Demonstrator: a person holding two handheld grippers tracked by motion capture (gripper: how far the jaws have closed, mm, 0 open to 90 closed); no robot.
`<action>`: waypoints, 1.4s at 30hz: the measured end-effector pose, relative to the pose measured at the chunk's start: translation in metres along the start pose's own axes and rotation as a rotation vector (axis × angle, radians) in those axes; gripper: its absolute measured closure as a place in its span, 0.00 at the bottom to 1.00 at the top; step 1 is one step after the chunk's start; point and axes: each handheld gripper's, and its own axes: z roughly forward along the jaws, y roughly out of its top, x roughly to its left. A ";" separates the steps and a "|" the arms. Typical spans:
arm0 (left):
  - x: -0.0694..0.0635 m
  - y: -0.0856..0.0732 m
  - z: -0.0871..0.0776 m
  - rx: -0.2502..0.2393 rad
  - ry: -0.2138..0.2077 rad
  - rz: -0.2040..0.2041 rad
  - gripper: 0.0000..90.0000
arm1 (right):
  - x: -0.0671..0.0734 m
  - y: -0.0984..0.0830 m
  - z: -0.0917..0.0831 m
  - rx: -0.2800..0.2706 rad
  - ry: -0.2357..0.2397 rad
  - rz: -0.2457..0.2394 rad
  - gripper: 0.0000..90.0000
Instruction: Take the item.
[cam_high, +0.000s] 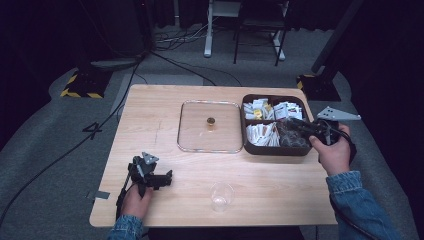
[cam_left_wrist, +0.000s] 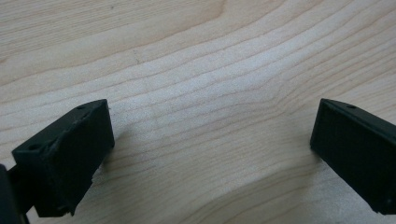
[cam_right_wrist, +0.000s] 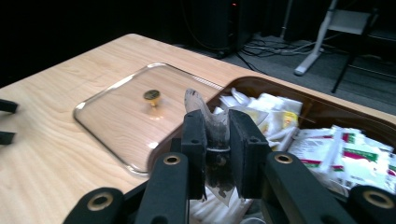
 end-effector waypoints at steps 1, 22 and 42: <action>0.000 0.000 0.000 0.000 0.001 0.002 0.00 | 0.006 0.002 -0.001 -0.005 0.016 -0.015 0.86; 0.000 -0.001 -0.001 0.002 -0.003 0.005 0.00 | 0.101 0.006 -0.005 -0.017 0.265 -0.139 0.86; 0.000 0.000 0.000 -0.001 -0.005 0.007 0.00 | 0.153 -0.010 -0.003 -0.005 0.398 -0.166 0.86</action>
